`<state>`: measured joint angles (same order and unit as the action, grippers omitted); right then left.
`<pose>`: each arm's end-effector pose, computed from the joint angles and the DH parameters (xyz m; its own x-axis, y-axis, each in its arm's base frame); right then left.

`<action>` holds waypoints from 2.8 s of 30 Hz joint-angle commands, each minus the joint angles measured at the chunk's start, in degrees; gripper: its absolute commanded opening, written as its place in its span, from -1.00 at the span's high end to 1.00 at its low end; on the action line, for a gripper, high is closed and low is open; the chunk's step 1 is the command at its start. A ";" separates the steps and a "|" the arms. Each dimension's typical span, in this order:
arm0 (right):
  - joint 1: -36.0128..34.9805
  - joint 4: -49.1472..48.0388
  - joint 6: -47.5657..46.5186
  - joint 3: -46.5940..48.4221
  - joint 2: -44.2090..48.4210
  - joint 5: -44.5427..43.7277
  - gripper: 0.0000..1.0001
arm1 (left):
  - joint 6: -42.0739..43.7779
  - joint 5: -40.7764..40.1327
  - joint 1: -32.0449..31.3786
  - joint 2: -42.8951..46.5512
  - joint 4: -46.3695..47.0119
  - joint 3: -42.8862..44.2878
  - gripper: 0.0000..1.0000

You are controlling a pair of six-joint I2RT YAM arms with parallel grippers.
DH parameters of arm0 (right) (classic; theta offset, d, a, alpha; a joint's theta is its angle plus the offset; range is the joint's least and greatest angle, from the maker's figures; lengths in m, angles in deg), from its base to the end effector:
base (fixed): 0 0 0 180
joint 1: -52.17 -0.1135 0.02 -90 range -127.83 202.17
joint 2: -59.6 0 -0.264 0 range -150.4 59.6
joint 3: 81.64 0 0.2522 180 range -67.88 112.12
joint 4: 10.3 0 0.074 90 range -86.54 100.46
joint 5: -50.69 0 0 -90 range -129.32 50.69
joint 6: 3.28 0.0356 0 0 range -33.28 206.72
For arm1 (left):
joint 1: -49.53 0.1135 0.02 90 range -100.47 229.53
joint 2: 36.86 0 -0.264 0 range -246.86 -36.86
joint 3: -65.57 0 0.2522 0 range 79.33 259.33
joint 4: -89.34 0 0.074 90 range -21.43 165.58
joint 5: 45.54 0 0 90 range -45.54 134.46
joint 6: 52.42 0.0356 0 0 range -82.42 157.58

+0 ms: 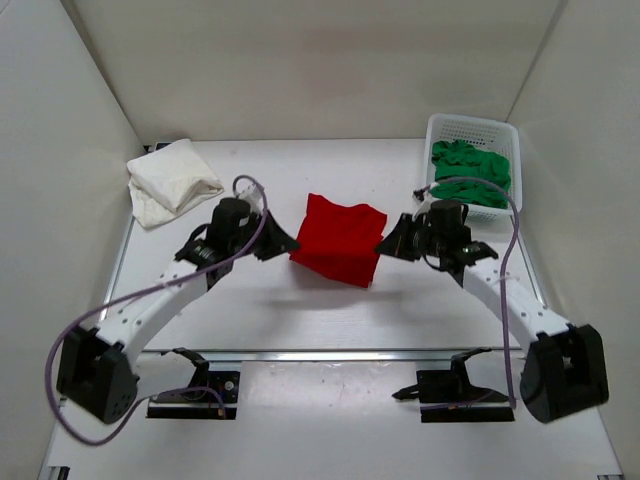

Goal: Fold and stack the t-shirts
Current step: Fold the long partially folded tshirt into a neat square

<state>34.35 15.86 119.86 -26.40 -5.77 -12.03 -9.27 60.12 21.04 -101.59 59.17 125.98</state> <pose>0.2267 0.0900 0.2466 -0.8128 0.2491 -0.5266 -0.2142 0.7129 0.6678 0.2134 -0.1268 0.2719 -0.8181 -0.3553 -0.4522 0.0848 0.7033 -0.7059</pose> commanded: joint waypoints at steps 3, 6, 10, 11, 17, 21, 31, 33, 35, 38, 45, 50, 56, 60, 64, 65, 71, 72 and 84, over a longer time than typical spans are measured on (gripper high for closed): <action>6.66 -5.19 -3.62 12.02 -15.45 2.06 1.00 | 1.23 -4.31 3.61 -16.20 6.47 12.90 1.00; 8.15 -5.20 -4.57 19.67 -24.34 1.36 0.99 | 3.17 -6.96 4.23 -26.04 5.51 21.97 1.00; 9.30 -3.44 -6.07 29.61 -34.90 1.36 1.00 | 4.40 -7.40 4.50 -39.73 3.23 34.35 1.00; 9.73 -3.96 -6.08 30.59 -36.14 1.02 1.00 | 4.23 -7.75 4.67 -42.64 3.48 35.60 1.00; 10.88 3.94 -8.62 45.61 -49.14 -2.33 0.99 | 3.17 -6.44 6.69 -55.41 1.28 48.43 0.47; 10.18 6.66 -9.94 51.16 -50.22 -3.28 0.38 | 2.73 -4.23 9.85 -54.03 3.55 47.33 -0.13; 5.61 -1.50 -10.12 38.42 -40.10 -2.43 1.00 | 8.34 0.50 9.43 -45.74 11.13 30.08 -0.46; 4.30 -1.86 -10.47 38.50 -42.64 -0.93 1.00 | 9.14 2.00 8.37 -46.27 12.27 29.46 -0.37; 3.33 -2.11 -10.73 38.08 -43.79 0.14 1.00 | 7.92 2.27 7.23 -46.28 15.41 29.02 -0.26; 2.80 -6.59 -9.77 34.82 -44.32 -0.92 1.00 | 4.76 2.53 5.91 -47.50 20.61 29.10 -0.16; 4.37 -3.70 -10.73 44.56 -53.37 -0.92 1.00 | 1.51 3.94 4.32 -59.36 18.33 44.47 -0.14; 5.52 -4.94 -9.24 45.54 -56.98 -0.66 1.00 | -2.54 5.26 5.90 -67.88 17.73 53.08 -0.12; 6.92 -5.90 -10.12 41.86 -57.51 -1.72 1.00 | -4.21 4.73 8.89 -72.03 17.01 56.01 -0.12; 7.10 -6.52 -9.85 39.74 -56.45 -0.84 1.00 | -6.58 6.83 11.09 -68.97 22.10 50.75 -0.19; 6.66 -3.71 -11.08 42.63 -55.05 -1.36 1.00 | -6.33 7.37 13.19 -61.14 28.08 43.62 -0.36; 6.49 -3.27 -11.17 43.42 -54.18 -1.62 0.99 | -5.71 7.37 13.55 -57.91 28.79 40.83 -0.36; 4.73 -2.39 -11.43 41.33 -46.19 -1.79 0.80 | 6.13 -2.10 13.12 -47.96 18.63 32.81 -0.39; 4.82 -2.30 -11.09 39.93 -43.56 -1.71 0.68 | 8.24 -3.52 12.67 -47.77 17.47 31.23 -0.39; 4.38 -11.17 -5.64 12.08 -16.84 1.80 -0.02 | 15.12 3.85 7.40 -55.41 10.26 30.42 -0.48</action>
<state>38.41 7.82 112.67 -9.99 -26.57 -11.37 2.42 62.85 29.19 -156.12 73.97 154.83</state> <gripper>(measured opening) 0.509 0.741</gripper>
